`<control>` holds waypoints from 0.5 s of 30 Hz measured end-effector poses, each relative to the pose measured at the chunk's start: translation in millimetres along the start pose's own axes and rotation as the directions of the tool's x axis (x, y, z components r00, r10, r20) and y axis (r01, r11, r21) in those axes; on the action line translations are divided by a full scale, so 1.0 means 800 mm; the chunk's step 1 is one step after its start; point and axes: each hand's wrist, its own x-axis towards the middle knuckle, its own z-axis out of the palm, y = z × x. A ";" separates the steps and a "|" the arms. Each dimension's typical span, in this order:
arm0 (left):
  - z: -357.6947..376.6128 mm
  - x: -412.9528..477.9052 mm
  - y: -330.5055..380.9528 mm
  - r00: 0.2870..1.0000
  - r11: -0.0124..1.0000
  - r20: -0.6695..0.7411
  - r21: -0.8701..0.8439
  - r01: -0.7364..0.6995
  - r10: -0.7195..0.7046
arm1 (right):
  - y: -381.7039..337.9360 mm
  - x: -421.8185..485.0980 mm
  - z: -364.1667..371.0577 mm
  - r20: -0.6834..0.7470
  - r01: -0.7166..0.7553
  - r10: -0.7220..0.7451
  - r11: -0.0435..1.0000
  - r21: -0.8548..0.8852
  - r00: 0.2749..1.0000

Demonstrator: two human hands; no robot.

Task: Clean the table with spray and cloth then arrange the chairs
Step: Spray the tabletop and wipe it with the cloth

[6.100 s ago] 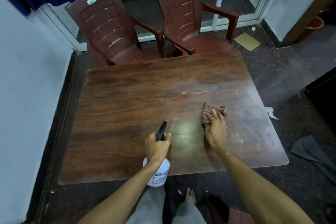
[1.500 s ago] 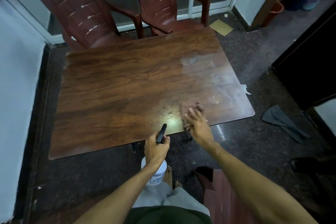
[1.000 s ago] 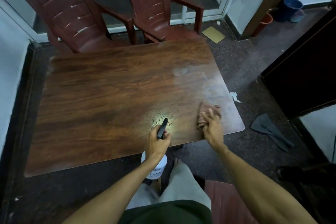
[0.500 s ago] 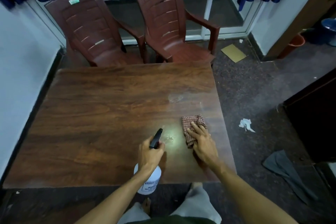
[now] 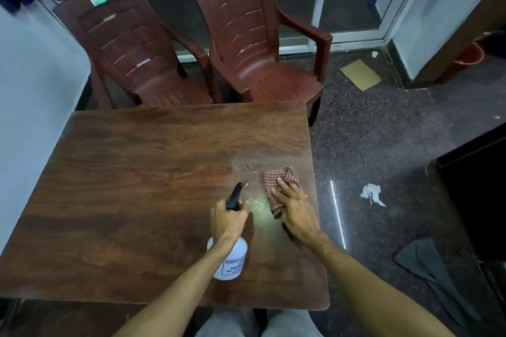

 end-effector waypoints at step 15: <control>-0.010 0.077 0.026 0.997 0.994 -0.061 -0.092 -0.050 0.044 | -0.053 0.148 -0.001 -0.011 0.061 -0.060 0.995 0.079 0.998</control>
